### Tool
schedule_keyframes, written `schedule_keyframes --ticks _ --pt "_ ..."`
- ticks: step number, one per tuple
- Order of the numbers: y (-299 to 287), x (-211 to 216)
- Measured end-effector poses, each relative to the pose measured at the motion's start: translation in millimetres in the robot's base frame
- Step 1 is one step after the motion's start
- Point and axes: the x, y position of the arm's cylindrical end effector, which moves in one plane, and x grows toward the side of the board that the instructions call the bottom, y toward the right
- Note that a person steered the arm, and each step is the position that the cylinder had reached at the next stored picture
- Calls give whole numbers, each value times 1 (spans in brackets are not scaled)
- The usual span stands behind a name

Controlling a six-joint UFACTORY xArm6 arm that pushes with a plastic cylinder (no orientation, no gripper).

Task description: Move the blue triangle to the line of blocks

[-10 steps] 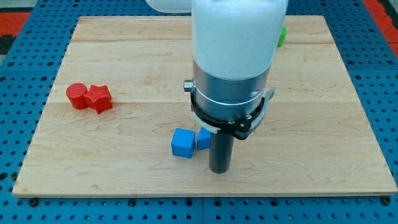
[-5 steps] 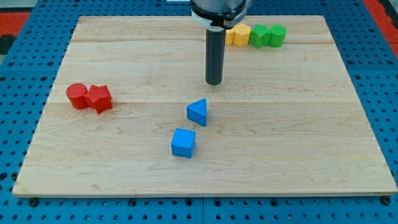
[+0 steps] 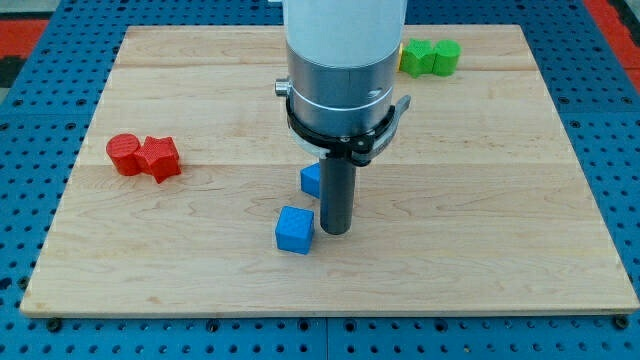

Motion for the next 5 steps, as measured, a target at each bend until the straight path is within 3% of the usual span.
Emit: schedule_keyframes --ticks 2,5 --pt "0 -57" --pt "-21 -57"
